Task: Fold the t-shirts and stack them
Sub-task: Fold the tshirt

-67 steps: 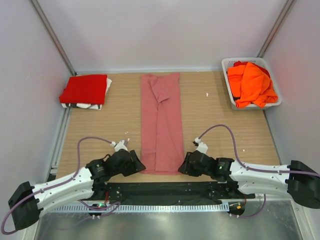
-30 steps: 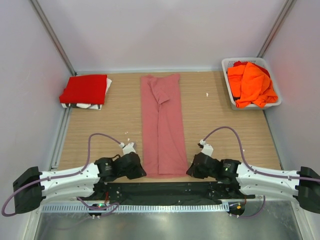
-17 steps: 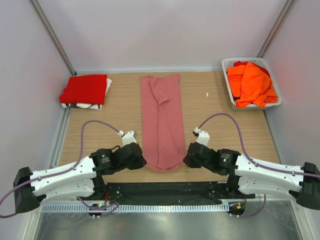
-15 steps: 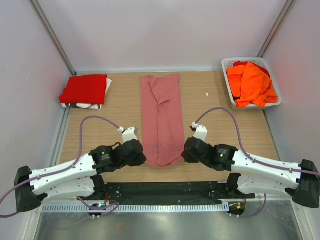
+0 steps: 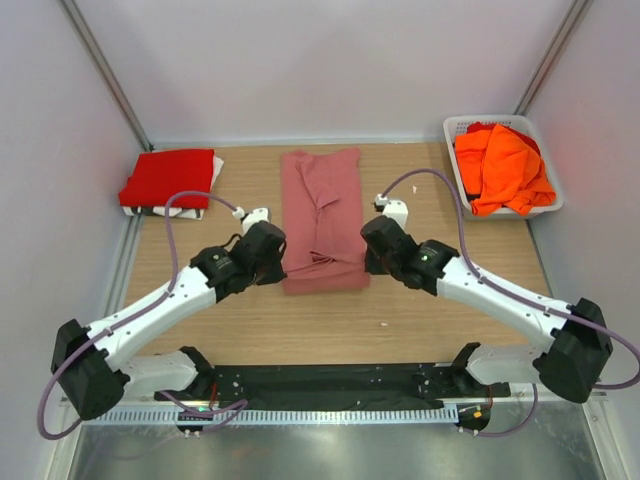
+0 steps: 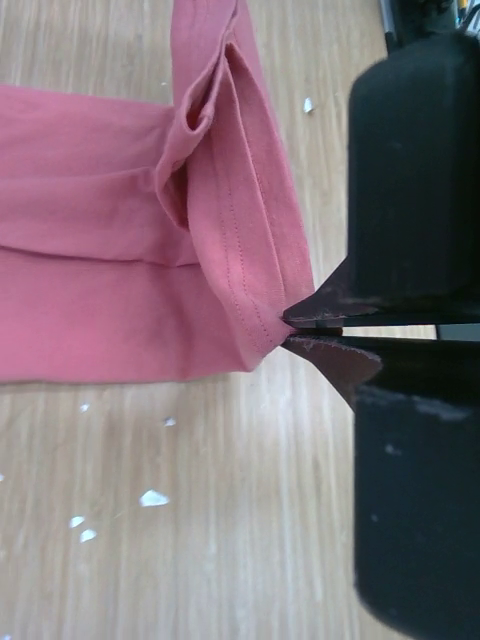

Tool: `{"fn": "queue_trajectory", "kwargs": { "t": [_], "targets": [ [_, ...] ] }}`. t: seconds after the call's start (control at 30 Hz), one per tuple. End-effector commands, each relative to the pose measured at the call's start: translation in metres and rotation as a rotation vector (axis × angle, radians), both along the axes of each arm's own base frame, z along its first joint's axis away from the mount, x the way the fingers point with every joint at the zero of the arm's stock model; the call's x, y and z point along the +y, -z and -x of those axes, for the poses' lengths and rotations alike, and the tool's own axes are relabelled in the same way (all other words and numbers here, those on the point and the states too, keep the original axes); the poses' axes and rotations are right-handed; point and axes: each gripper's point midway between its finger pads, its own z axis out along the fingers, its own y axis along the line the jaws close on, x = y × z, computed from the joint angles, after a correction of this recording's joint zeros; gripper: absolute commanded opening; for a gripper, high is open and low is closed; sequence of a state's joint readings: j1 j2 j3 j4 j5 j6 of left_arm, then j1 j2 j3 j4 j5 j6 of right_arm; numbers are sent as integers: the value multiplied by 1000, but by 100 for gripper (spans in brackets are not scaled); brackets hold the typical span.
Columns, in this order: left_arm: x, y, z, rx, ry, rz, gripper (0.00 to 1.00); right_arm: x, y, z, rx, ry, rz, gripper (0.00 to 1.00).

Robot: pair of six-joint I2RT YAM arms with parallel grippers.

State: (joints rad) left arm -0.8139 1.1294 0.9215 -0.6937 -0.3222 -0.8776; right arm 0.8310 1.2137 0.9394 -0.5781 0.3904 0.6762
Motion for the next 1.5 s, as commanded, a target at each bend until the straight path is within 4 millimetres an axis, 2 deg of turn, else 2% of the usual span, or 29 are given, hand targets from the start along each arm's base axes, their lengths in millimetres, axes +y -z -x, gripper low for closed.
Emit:
{"fn": "queue_trajectory", "kwargs": {
  "t": [0.0, 0.03, 0.1, 0.13, 0.17, 0.2, 0.27, 0.3, 0.37, 0.4, 0.47, 0.5, 0.67, 0.73, 0.77, 0.8, 0.9, 0.93, 0.97, 1.03, 1.07, 1.13, 1.17, 1.47],
  "targets": [
    [-6, -20, -32, -59, 45, 2, 0, 6, -25, -32, -82, -28, 24, 1],
    [-10, -25, -37, -60, 53, 11, 0, 5, -25, -44, -83, -21, 34, 1],
    [-10, -18, -50, -44, 57, -14, 0, 8, -27, -53, -83, -27, 28, 1],
    [-13, -22, -57, -50, 58, -7, 0, 6, -22, -62, -76, -20, 38, 1],
    [-13, -12, -63, -21, 56, -18, 0, 6, -19, -66, -72, -20, 41, 1],
    [-13, -11, -69, -19, 55, -20, 0, 7, -22, -73, -79, -18, 34, 1],
    [-14, -11, -81, -14, 56, -18, 0, 7, -16, -84, -66, -22, 43, 1],
    [-14, -3, -87, 4, 55, -30, 0, 8, -18, -91, -71, -21, 39, 1],
    [-12, -3, -98, 7, 48, -34, 0, 8, -10, -102, -55, -27, 47, 1],
    [-13, 6, -102, 31, 52, -44, 0, 9, -11, -107, -57, -26, 43, 1],
    [-11, 3, -114, 26, 48, -45, 0, 10, -3, -115, -35, -34, 54, 1],
    [-11, 8, -118, 38, 51, -50, 0, 11, -6, -121, -42, -35, 50, 1],
    [-8, 8, -145, 39, 50, -56, 0, 11, 1, -140, -27, -32, 55, 1],
    [-11, 7, -151, 47, 64, -50, 0, 10, 4, -148, -25, -29, 57, 1],
    [-9, 15, -155, 68, 59, -55, 0, 11, 5, -150, -24, -31, 53, 1],
    [-11, 15, -159, 69, 60, -48, 0, 11, 6, -154, -23, -30, 52, 1],
    [-13, 33, -169, 108, 57, -58, 0, 9, 24, -163, 14, -22, 59, 1],
    [-13, 31, -171, 103, 56, -55, 0, 10, 22, -165, 7, -19, 53, 1],
    [-13, 40, -172, 123, 55, -63, 0, 9, 32, -167, 27, -18, 60, 1],
    [-14, 46, -177, 134, 50, -68, 0, 11, 38, -172, 35, -23, 49, 1],
    [-13, 56, -178, 154, 50, -79, 0, 13, 47, -173, 52, -25, 52, 1],
    [-13, 59, -183, 158, 43, -80, 0, 16, 53, -178, 62, -30, 43, 1],
    [-12, 69, -184, 179, 39, -91, 0, 17, 62, -180, 80, -29, 49, 1],
    [-3, 75, -202, 203, -4, -93, 0, 21, 65, -208, 83, -29, 32, 1]
  ]
}}
